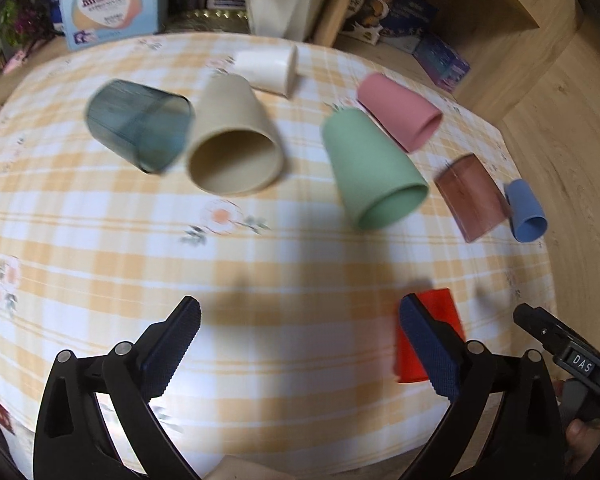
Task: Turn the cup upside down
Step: 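Close the right tool on the red cup while the left tool releases it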
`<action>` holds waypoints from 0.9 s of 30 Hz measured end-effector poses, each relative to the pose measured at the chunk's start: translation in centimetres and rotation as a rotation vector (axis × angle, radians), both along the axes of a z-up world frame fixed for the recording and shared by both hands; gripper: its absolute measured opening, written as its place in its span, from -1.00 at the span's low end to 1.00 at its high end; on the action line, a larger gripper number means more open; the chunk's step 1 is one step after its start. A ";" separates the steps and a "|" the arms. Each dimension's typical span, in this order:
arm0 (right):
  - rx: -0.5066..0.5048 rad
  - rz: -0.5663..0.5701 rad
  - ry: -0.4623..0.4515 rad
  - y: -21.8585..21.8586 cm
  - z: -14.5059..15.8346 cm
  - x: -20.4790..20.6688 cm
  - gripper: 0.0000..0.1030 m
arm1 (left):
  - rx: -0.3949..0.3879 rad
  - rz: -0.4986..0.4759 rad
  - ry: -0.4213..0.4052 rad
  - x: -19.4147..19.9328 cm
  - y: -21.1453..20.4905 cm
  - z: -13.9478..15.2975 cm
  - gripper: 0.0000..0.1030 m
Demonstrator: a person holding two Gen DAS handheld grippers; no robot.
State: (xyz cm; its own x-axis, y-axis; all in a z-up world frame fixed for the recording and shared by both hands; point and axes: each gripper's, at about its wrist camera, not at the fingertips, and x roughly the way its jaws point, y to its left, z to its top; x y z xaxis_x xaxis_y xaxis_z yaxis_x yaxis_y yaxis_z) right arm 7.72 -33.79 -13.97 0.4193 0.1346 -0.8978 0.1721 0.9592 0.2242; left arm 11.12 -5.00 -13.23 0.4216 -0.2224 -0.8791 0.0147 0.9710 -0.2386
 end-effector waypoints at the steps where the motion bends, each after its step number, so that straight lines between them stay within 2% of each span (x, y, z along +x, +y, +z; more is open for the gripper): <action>1: 0.003 0.010 0.009 0.3 -0.1 0.2 0.74 | 0.005 0.006 -0.015 0.0 0.6 0.2 0.88; 12: 0.068 0.104 0.116 3.2 -1.3 2.2 0.74 | 0.013 0.072 -0.114 -1.3 6.5 1.0 0.88; 19: 0.156 0.198 0.211 6.3 -1.8 5.3 0.73 | 0.063 0.085 -0.118 -2.9 8.5 0.8 0.88; 23: 0.149 0.252 0.275 8.5 -2.2 6.9 0.73 | 0.040 0.088 -0.122 -3.3 8.8 0.9 0.88; 25: 0.135 0.280 0.302 9.6 -2.4 7.5 0.62 | 0.039 0.089 -0.126 -3.4 8.8 1.1 0.88; 26: 0.129 0.292 0.316 10.0 -2.6 7.8 0.33 | 0.037 0.090 -0.129 -3.5 8.8 1.2 0.88; 27: 0.121 0.299 0.338 10.5 -2.8 8.0 0.30 | 0.034 0.093 -0.132 -3.5 8.9 1.3 0.88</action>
State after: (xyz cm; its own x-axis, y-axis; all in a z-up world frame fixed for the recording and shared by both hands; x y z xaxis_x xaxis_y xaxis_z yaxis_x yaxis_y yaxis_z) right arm 15.76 -23.31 -16.80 0.0323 0.3176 -0.9477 -0.0256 0.9481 0.3169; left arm 7.59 3.92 -11.93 0.5511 -0.1479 -0.8212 -0.0463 0.9772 -0.2070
